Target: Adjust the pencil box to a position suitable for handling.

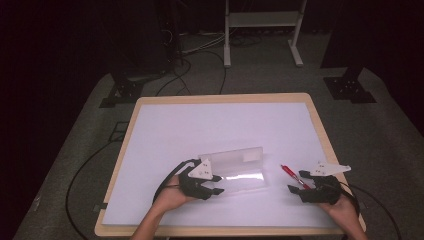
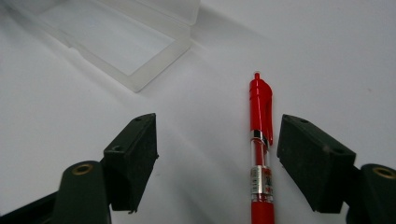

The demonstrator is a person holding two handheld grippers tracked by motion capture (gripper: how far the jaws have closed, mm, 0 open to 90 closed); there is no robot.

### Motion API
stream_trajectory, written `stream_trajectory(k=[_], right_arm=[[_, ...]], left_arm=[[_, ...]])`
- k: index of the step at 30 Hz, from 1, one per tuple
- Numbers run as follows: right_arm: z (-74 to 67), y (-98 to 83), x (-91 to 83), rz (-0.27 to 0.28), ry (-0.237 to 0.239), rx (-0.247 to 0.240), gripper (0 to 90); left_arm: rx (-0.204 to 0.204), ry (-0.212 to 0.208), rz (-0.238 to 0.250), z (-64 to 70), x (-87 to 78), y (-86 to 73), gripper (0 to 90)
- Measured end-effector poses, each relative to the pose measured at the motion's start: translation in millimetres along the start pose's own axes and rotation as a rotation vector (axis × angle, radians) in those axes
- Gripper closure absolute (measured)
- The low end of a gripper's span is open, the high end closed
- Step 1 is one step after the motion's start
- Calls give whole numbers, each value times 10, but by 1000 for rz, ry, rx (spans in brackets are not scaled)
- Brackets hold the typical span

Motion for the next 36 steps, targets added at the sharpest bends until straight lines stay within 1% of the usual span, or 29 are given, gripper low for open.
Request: stream_trajectory(k=[3,4,5,6,8,9,11,12,15,16,17,18,19,20,21,24,25,27,28,34,36], right_arm=[[15,2,10,-9,-3,8,322],[40,3,20,-19,-12,13,348],[51,4,25,-22,-18,19,357],[66,3,29,-26,-23,22,361],[96,-1,32,-35,-34,31,395],[96,-1,32,-35,-34,31,395],[138,-9,36,-49,-46,46,439],[151,-12,37,-54,-48,46,458],[158,-14,41,-62,-49,52,482],[165,-17,47,-71,-56,53,517],[165,-17,47,-71,-56,53,517],[172,-20,55,-78,-60,53,556],[172,-20,55,-78,-60,53,556],[176,-24,61,-84,-67,54,593],[176,-24,61,-84,-67,54,593],[183,-33,72,-99,-75,57,643],[185,-36,75,-101,-75,57,665],[184,-39,79,-105,-73,59,682],[187,-42,86,-110,-76,61,712],[190,-55,105,-125,-74,68,744],[197,-62,112,-119,-81,67,773]], left_arm=[[2,8,4,-5,-33,-1,556],[-2,15,13,-9,-69,-9,553],[-2,15,13,-9,-69,-9,547],[-4,24,14,-12,-108,-26,541],[-9,29,18,-16,-125,-38,535],[-10,33,16,-24,-145,-50,535],[-19,44,22,-31,-202,-81,528],[-23,46,23,-31,-221,-90,528],[-32,49,28,-36,-257,-107,523],[-36,59,29,-41,-286,-127,516],[-36,59,29,-41,-286,-127,512],[-39,68,30,-50,-313,-155,511],[-39,68,30,-50,-313,-155,509],[-45,75,31,-52,-321,-173,503],[-46,79,32,-56,-332,-194,503],[-69,90,39,-78,-383,-275,492],[-76,87,45,-82,-397,-292,490],[-81,86,46,-89,-414,-307,486],[-88,93,46,-94,-441,-336,483],[-101,112,47,-105,-507,-392,473],[-109,119,52,-115,-544,-421,458]])
Point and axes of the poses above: each handheld gripper's, and its own axes: x roughly forward along the jaws, y roughly out of its top, z roughly to its right, the point moved 4 cm from there along x, roughly forward along the jaws, and after that the axes turned 1 degree about -y, right-handed, at the moved point
